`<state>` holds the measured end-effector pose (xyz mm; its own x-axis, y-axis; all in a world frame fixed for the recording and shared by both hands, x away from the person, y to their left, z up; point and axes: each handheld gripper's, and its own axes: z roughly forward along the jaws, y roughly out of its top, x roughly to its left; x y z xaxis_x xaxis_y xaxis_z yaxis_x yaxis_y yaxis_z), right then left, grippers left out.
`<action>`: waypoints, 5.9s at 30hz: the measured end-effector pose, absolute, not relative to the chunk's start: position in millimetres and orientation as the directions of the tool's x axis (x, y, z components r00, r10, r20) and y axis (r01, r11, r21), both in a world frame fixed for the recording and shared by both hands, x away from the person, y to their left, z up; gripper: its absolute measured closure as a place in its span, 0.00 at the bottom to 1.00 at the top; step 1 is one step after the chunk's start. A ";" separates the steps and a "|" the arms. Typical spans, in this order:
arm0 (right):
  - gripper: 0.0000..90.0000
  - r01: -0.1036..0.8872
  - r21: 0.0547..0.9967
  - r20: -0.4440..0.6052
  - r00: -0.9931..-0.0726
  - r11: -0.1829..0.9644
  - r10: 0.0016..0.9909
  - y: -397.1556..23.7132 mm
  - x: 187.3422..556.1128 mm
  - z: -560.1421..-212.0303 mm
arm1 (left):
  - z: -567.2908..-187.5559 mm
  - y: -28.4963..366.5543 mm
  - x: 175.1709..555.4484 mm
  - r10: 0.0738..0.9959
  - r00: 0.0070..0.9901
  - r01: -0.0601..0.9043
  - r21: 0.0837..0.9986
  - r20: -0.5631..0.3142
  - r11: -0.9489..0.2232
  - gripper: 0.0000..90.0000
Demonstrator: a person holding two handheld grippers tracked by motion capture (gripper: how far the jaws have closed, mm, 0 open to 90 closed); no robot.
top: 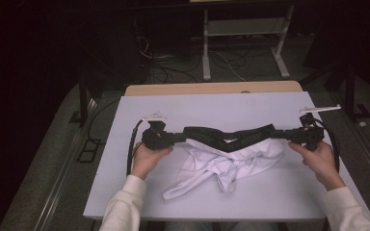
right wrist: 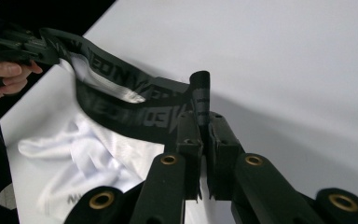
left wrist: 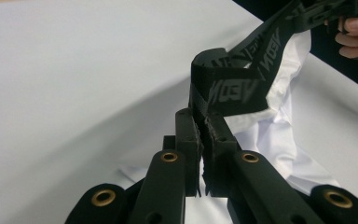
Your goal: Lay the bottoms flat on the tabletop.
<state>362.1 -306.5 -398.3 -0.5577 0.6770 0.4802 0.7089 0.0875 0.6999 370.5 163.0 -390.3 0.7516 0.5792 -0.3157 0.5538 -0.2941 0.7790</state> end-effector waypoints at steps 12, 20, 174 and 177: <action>0.93 0.712 0.700 0.566 -0.514 -0.048 0.644 -309.3 416.4 -374.9 | -357.0 187.1 420.7 0.673 0.677 0.582 0.776 -0.297 -0.243 0.95; 0.93 0.714 0.700 0.534 -0.502 -0.022 0.680 -289.6 461.1 -352.7 | -332.3 190.5 453.7 0.732 0.633 0.599 0.758 -0.251 -0.258 0.95; 0.00 0.671 0.728 0.442 -0.613 0.136 0.655 -239.8 291.7 -428.0 | -420.9 151.5 325.0 0.557 0.785 0.483 0.830 -0.271 -0.277 0.00; 0.01 0.674 0.716 0.436 -0.634 0.180 0.639 -234.0 286.9 -429.8 | -425.1 147.2 324.4 0.546 0.794 0.486 0.820 -0.269 -0.302 0.00</action>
